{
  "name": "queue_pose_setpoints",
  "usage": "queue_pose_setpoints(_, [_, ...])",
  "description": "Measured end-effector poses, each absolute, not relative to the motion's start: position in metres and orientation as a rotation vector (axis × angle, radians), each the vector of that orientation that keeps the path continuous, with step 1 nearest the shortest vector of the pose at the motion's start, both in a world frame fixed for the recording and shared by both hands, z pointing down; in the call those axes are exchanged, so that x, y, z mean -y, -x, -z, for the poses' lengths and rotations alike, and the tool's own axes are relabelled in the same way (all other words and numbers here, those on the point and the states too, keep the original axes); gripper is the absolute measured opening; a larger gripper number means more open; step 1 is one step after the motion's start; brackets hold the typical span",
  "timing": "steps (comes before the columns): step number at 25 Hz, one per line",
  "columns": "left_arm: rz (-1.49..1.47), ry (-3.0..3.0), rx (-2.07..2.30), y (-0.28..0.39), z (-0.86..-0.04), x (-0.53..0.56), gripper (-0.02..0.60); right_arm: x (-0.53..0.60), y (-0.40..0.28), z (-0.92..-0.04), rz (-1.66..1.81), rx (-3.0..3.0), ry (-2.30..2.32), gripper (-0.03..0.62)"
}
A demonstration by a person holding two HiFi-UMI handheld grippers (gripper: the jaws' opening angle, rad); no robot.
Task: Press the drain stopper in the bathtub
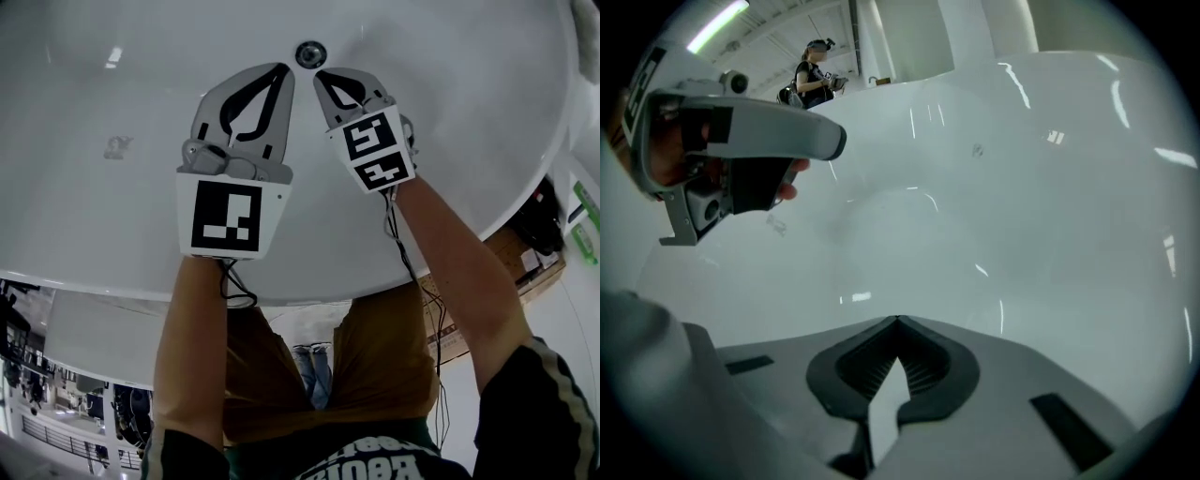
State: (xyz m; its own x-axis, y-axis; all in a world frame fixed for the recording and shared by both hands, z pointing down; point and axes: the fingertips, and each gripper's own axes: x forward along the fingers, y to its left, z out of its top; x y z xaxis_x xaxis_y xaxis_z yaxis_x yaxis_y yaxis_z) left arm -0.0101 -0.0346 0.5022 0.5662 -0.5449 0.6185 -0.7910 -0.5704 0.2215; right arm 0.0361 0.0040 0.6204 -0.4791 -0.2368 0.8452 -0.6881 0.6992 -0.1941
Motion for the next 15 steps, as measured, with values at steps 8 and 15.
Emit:
queue_pose_setpoints(8, [-0.738, -2.308, 1.055, 0.008, -0.520, 0.035, 0.005, -0.005, -0.057, -0.660, -0.666, 1.896, -0.692, 0.009])
queue_pose_setpoints(15, [-0.736, -2.303, 1.026, 0.001, -0.530, 0.038, 0.005, 0.008, -0.065, -0.686, -0.677, 1.864, -0.694, 0.009])
